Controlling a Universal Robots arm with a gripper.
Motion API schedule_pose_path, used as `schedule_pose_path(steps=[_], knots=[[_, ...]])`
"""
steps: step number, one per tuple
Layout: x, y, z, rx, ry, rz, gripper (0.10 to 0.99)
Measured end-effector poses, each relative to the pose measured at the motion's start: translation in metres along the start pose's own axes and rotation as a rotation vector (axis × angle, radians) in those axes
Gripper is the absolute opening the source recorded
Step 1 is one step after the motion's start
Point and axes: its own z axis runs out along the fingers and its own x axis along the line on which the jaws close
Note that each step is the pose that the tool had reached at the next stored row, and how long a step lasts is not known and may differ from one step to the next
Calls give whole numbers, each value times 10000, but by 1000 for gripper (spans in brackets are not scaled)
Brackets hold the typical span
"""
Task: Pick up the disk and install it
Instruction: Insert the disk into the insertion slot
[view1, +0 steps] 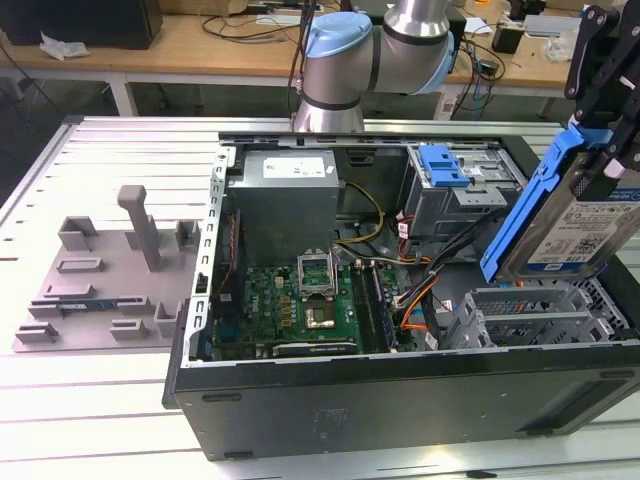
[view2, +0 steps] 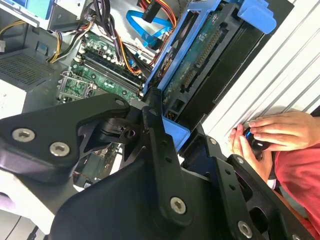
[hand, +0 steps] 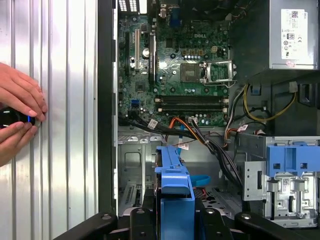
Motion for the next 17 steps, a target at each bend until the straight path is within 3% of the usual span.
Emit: schedule_pose_path(steps=[17], knots=[[52, 5, 57, 3, 1, -1, 365]])
